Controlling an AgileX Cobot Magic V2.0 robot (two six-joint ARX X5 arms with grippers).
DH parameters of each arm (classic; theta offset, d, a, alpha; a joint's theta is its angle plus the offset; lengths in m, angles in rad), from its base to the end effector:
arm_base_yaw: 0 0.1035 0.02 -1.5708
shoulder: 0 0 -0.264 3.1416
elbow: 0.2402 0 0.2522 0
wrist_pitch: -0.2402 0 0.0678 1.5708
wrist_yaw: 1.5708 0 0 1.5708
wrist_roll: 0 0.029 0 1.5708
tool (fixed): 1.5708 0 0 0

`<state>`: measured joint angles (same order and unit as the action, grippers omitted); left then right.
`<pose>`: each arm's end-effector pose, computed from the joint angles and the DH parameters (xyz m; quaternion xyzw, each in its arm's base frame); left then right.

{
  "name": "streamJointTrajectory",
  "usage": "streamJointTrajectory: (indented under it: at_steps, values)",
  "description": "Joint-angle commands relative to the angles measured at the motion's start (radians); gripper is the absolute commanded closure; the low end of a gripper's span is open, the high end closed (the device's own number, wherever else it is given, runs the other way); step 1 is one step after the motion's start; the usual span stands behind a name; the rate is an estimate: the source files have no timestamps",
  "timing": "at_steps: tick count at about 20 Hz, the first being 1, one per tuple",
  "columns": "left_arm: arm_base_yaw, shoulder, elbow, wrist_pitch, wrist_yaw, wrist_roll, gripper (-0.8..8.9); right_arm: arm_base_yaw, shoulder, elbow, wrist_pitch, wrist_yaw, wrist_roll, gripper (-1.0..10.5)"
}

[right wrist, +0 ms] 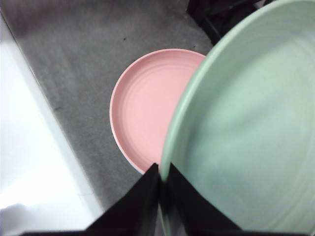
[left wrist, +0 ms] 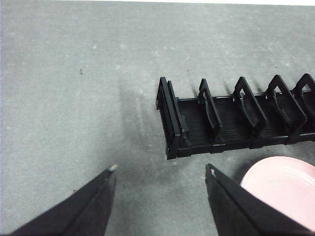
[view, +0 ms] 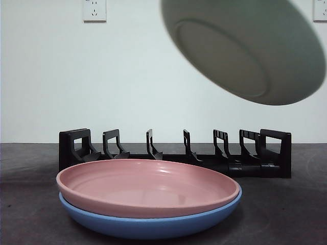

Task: Place the plate

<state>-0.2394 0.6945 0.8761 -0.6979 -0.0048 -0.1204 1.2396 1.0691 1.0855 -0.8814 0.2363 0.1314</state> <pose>0.1277 -0.0310 0.3279 -0.0267 0.2597 -0.0977 0.9604 0.0712 0.1862 0.3259 -0.2291 0.3381 0.4153 0.8129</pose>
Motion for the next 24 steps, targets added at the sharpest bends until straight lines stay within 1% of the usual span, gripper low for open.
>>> streamJointTrajectory:
  at_steps: [1, 3, 5, 7, 12, 14, 18, 22, 24]
  values:
    - [0.000, 0.005, 0.015, 0.015, -0.003, -0.005, 5.28, 0.067, 0.083, 0.008, 0.029, 0.056, 0.013, 9.3]
    - [0.000, 0.005, 0.015, 0.015, -0.003, -0.005, 5.28, 0.098, 0.175, 0.008, 0.060, 0.059, 0.002, 9.3]
    - [0.000, 0.005, 0.015, 0.015, -0.003, -0.005, 5.28, 0.108, 0.252, 0.008, 0.085, 0.056, -0.011, 9.3]
    - [0.000, 0.004, 0.015, 0.015, -0.003, -0.005, 5.28, 0.109, 0.324, 0.008, 0.104, 0.051, -0.021, 9.3]
    - [0.000, 0.005, 0.015, 0.018, -0.003, -0.005, 5.28, 0.109, 0.455, 0.008, 0.158, 0.035, -0.070, 9.3]
    - [0.000, 0.005, 0.015, 0.018, -0.003, -0.004, 5.28, 0.109, 0.492, 0.008, 0.182, 0.018, -0.084, 9.3]
    - [0.000, 0.005, 0.015, 0.017, -0.003, -0.004, 5.28, 0.109, 0.536, 0.008, 0.191, 0.014, -0.109, 9.3]
    - [0.000, 0.005, 0.015, 0.016, -0.003, -0.004, 5.28, 0.109, 0.548, 0.008, 0.193, -0.044, -0.117, 9.3]
    - [0.000, 0.005, 0.015, 0.016, -0.003, -0.004, 5.28, 0.109, 0.550, 0.008, 0.193, -0.059, -0.116, 9.1]
